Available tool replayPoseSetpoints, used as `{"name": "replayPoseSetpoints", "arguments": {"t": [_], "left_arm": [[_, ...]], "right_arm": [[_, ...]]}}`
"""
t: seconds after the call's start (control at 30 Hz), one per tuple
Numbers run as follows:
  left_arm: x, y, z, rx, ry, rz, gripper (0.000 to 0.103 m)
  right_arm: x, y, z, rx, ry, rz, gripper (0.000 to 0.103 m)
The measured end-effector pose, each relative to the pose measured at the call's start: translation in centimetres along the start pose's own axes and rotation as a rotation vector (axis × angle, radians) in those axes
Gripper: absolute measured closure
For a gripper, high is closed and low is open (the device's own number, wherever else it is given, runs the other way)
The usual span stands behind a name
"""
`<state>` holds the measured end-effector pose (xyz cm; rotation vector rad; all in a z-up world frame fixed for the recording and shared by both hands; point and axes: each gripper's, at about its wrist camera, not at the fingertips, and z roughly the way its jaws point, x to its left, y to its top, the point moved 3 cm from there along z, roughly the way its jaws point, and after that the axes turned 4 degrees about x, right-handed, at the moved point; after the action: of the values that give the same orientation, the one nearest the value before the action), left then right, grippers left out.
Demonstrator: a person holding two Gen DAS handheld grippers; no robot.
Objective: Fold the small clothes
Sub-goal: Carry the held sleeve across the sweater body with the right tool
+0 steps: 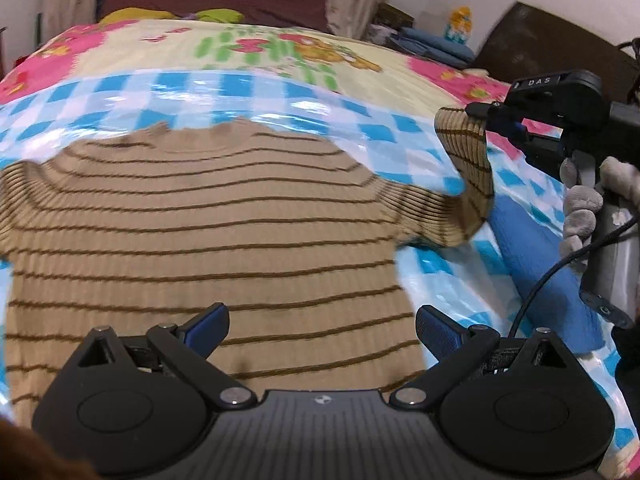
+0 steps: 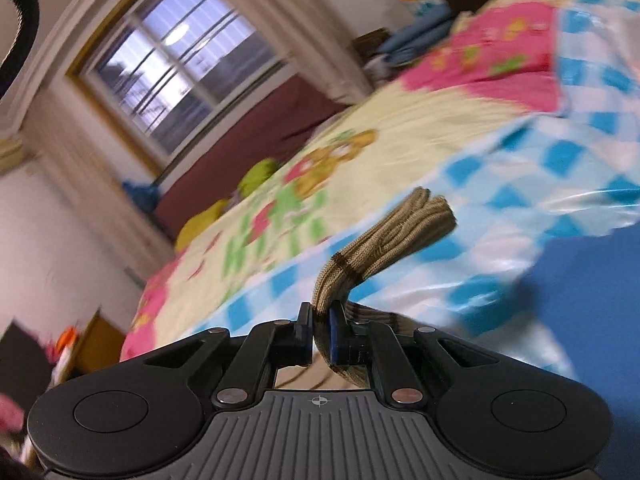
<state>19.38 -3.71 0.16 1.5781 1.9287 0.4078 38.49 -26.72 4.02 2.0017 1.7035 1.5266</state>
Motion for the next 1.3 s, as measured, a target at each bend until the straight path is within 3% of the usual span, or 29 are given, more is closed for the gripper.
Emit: {"name": "replayPoseSetpoints", "arguments": {"t": [0.4, 0.63, 0.83, 1.13, 1.3], "left_arm": [[9.7, -2.7, -3.9, -0.061, 0.105, -0.145, 0.0], [14.2, -4.0, -4.3, -0.074, 0.144, -0.222, 0.0], [16.7, -4.8, -4.6, -0.094, 0.175, -0.259, 0.0], [18.0, -5.5, -4.4, -0.1, 0.147, -0.293, 0.0], [18.2, -5.7, -4.5, -0.105, 0.139, -0.29, 0.0]], "right_arm": [[12.2, -7.7, 6.2, 0.159, 0.035, -0.268, 0.094], [17.9, -14.3, 9.9, 0.204, -0.032, -0.569, 0.094], [19.9, -19.5, 12.2, 0.248, -0.072, -0.742, 0.094], [22.0, -23.2, 12.8, 0.225, -0.096, -0.94, 0.094], [23.4, -24.3, 13.1, 0.216, -0.093, -0.975, 0.094]]}}
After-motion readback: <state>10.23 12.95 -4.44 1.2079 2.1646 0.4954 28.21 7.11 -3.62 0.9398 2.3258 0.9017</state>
